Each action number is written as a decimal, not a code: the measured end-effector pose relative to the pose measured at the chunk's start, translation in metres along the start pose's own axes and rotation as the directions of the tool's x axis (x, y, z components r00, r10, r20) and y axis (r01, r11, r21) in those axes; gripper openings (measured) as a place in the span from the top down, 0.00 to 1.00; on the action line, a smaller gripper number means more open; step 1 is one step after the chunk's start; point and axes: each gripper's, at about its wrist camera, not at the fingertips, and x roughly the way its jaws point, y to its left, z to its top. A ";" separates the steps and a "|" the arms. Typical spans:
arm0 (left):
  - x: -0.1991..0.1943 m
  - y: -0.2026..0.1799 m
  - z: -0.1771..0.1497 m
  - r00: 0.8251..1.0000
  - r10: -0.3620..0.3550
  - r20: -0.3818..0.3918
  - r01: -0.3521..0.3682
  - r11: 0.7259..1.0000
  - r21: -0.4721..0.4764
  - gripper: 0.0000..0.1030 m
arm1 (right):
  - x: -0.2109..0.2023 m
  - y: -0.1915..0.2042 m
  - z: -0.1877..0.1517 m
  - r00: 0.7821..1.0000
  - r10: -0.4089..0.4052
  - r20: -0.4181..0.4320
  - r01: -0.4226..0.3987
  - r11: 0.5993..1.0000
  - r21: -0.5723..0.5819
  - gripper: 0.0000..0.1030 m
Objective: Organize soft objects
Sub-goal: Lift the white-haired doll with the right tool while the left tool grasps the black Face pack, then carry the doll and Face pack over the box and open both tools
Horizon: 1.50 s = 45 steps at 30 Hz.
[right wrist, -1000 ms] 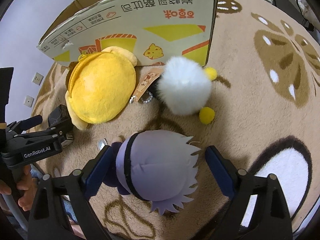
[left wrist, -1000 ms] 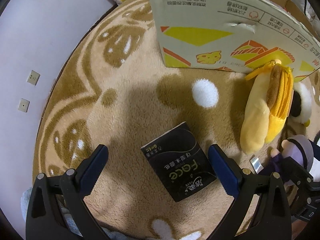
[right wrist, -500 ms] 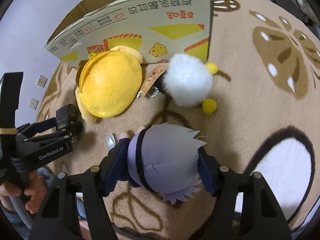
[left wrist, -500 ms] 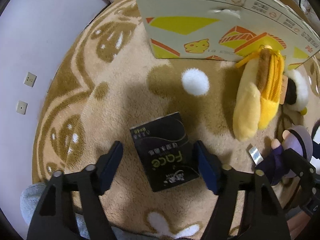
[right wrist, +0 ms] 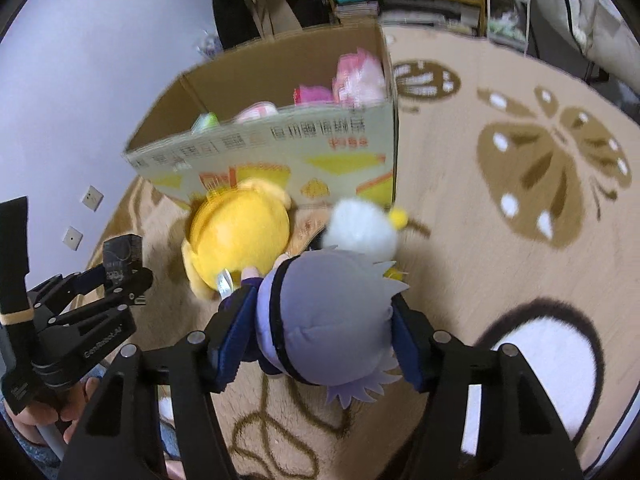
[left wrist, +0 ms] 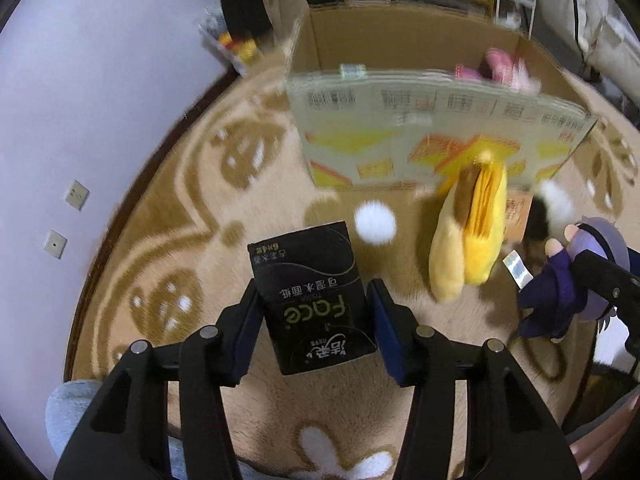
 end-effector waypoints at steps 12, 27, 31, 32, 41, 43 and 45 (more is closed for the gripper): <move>-0.061 0.018 0.013 0.940 0.079 0.333 -0.058 0.996 -0.073 0.51 | -0.050 0.006 0.028 0.959 0.070 0.273 -0.064 0.997 -0.031 0.35; -0.072 0.022 0.050 0.882 0.111 0.459 -0.067 0.992 -0.110 0.51 | -0.043 0.026 0.071 0.922 0.077 0.380 -0.039 0.994 -0.106 0.35; -0.070 0.021 0.064 0.864 0.119 0.489 -0.081 0.992 -0.100 0.51 | -0.038 0.024 0.080 0.915 0.072 0.397 -0.026 0.993 -0.119 0.35; -0.069 0.020 0.068 0.860 0.125 0.495 -0.088 0.991 -0.097 0.51 | -0.037 0.024 0.083 0.914 0.069 0.400 -0.021 0.992 -0.123 0.35; -0.051 0.014 0.094 0.859 0.107 0.500 -0.081 0.994 -0.075 0.51 | -0.021 0.016 0.108 0.909 0.028 0.415 0.029 0.991 -0.130 0.35; -0.046 0.010 0.098 0.859 0.105 0.500 -0.084 0.994 -0.064 0.51 | -0.016 0.015 0.111 0.910 0.018 0.415 0.037 0.992 -0.125 0.35; -0.040 0.007 0.104 0.865 0.093 0.493 -0.078 0.996 -0.051 0.51 | -0.012 0.014 0.113 0.912 0.009 0.411 0.046 0.991 -0.123 0.35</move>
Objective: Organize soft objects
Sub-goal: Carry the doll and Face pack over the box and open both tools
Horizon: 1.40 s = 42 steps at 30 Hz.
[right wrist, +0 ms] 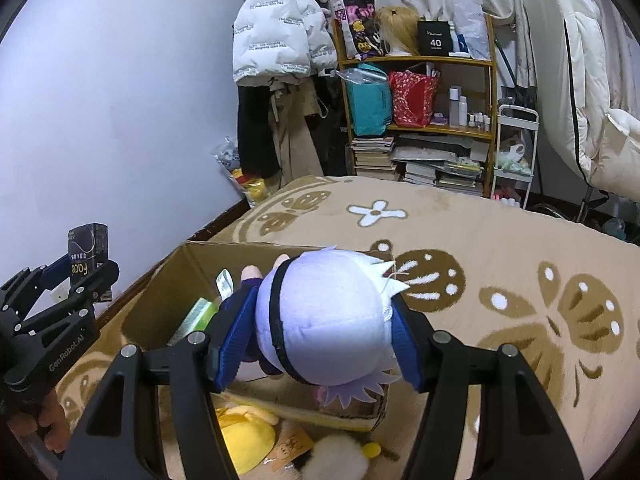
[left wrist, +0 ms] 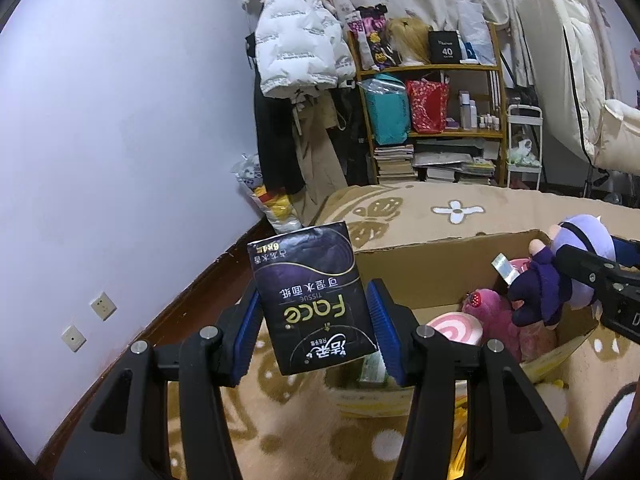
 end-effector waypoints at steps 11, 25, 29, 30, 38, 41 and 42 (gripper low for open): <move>0.031 -0.012 0.003 0.995 -0.081 -0.054 0.082 0.996 0.017 0.50 | 0.023 -0.001 -0.006 0.999 -0.021 -0.032 0.020 1.000 -0.009 0.35; 0.042 -0.025 0.001 0.989 -0.121 -0.083 0.126 0.990 0.057 0.44 | 0.028 0.001 -0.006 0.999 0.010 -0.044 -0.010 1.000 0.005 0.33; 0.035 -0.026 0.001 0.992 -0.113 -0.065 0.117 0.990 0.073 0.27 | 0.023 -0.005 -0.004 0.999 0.018 -0.039 -0.017 0.999 0.040 0.32; 0.033 -0.026 0.001 0.992 -0.110 -0.061 0.114 0.990 0.077 0.26 | 0.021 -0.006 -0.004 0.999 0.020 -0.038 -0.018 0.999 0.049 0.32; 0.019 -0.017 0.002 0.990 -0.128 -0.058 0.131 0.990 0.046 0.06 | 0.003 -0.005 -0.002 1.000 0.011 -0.028 -0.010 0.999 0.046 0.01; 0.010 -0.013 -0.002 0.991 -0.126 -0.051 0.129 0.991 0.047 0.03 | -0.008 -0.005 -0.004 1.000 0.014 -0.028 -0.013 0.999 0.043 0.00; 0.007 -0.013 -0.003 0.992 -0.119 -0.047 0.122 0.991 0.049 0.03 | -0.010 -0.005 -0.005 0.999 0.015 -0.029 -0.013 0.999 0.041 0.00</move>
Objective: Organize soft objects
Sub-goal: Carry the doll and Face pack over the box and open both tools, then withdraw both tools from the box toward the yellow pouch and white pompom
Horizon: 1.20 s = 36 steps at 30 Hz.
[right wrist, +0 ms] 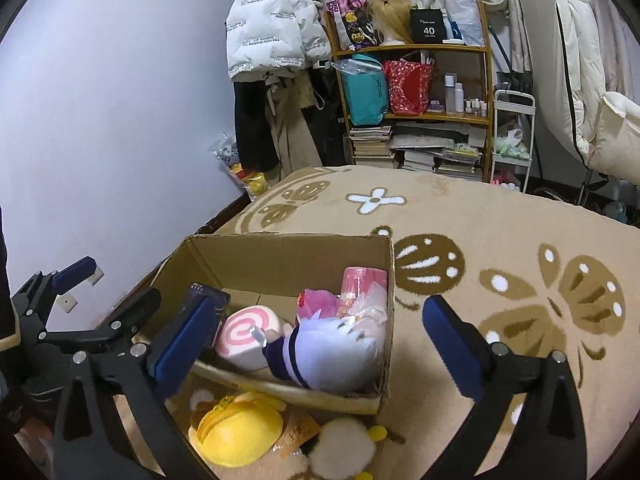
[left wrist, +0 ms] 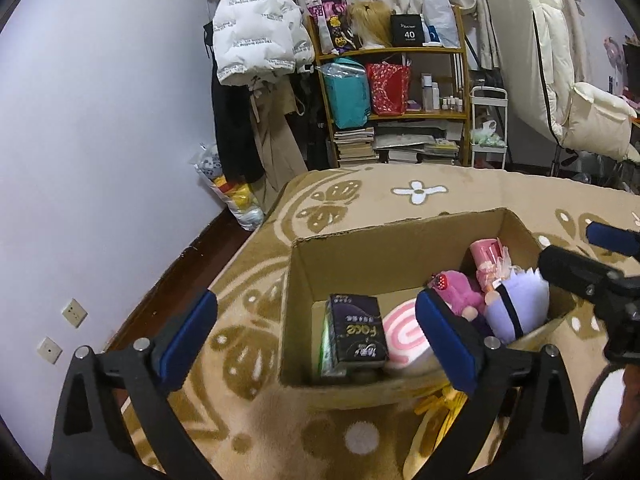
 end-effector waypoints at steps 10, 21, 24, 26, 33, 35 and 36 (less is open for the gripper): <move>-0.033 -0.006 -0.019 1.000 0.013 -0.005 -0.013 0.999 0.029 0.03 | -0.024 0.002 -0.016 1.000 -0.013 -0.022 0.013 1.000 -0.007 0.00; -0.052 -0.014 -0.034 0.998 -0.013 -0.063 0.015 1.000 0.023 0.03 | -0.039 0.002 -0.039 0.994 -0.048 -0.099 0.048 0.999 0.000 0.00; -0.052 -0.012 -0.039 0.994 -0.021 -0.105 0.022 1.000 0.007 0.03 | -0.040 -0.003 -0.044 0.992 -0.038 -0.119 0.042 0.999 0.032 0.00; -0.051 -0.011 -0.043 0.992 -0.024 -0.124 0.024 1.000 -0.003 0.03 | -0.040 -0.005 -0.047 0.990 -0.052 -0.130 0.057 0.998 0.038 0.00; -0.045 -0.012 -0.052 0.985 -0.036 -0.171 0.034 0.999 -0.014 0.03 | -0.027 -0.009 -0.062 0.982 -0.071 -0.177 0.082 0.995 0.052 0.00; -0.041 -0.014 -0.054 0.982 -0.039 -0.184 0.038 0.999 -0.011 0.03 | -0.021 -0.009 -0.066 0.978 -0.079 -0.195 0.093 0.994 0.060 0.00; -0.039 -0.015 -0.055 0.981 -0.038 -0.188 0.037 0.999 -0.007 0.03 | -0.019 -0.009 -0.068 0.976 -0.083 -0.201 0.098 0.993 0.063 0.00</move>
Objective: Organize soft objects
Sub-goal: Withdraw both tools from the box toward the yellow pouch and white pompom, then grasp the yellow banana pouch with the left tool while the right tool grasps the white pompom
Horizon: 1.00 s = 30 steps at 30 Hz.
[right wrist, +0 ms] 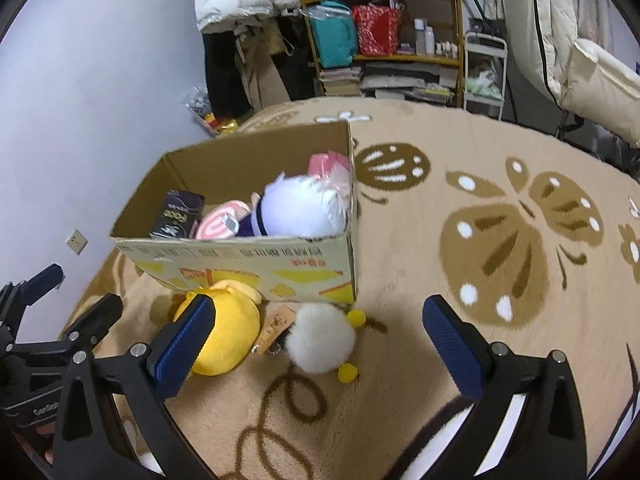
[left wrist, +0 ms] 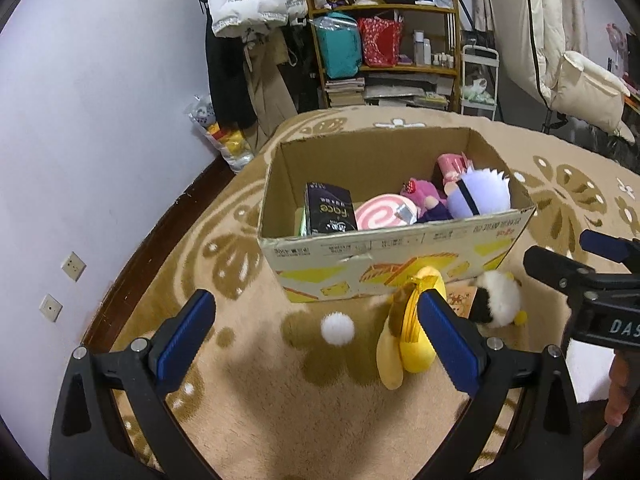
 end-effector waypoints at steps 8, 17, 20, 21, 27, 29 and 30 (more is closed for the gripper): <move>0.015 -0.008 -0.003 0.999 -0.019 -0.048 0.019 1.000 0.007 0.03 | 0.026 -0.008 -0.006 0.998 0.005 -0.060 -0.001 0.998 0.066 0.00; 0.041 -0.021 -0.007 0.992 -0.026 -0.123 0.031 0.999 0.043 0.03 | 0.044 -0.005 -0.008 0.995 0.018 -0.102 -0.012 0.998 0.059 0.00; 0.048 -0.024 -0.008 0.989 -0.038 -0.143 0.045 0.998 0.052 0.03 | 0.050 -0.002 -0.007 0.993 0.020 -0.114 -0.016 0.999 0.043 0.00; 0.050 -0.026 -0.009 0.988 -0.040 -0.150 0.049 0.997 0.057 0.03 | 0.052 -0.001 -0.006 0.993 0.020 -0.118 -0.015 0.999 0.040 0.00; 0.064 -0.029 -0.008 0.976 -0.094 -0.196 0.102 0.994 0.032 0.03 | 0.062 0.001 -0.007 0.989 0.026 -0.145 -0.021 0.999 0.038 0.00; 0.070 -0.029 -0.009 0.970 -0.111 -0.215 0.117 0.993 0.017 0.03 | 0.065 -0.002 -0.008 0.987 0.029 -0.158 -0.022 0.999 0.048 0.00; 0.072 -0.030 -0.009 0.968 -0.115 -0.221 0.121 0.993 0.015 0.03 | 0.067 -0.003 -0.008 0.986 0.030 -0.164 -0.021 0.998 0.056 0.00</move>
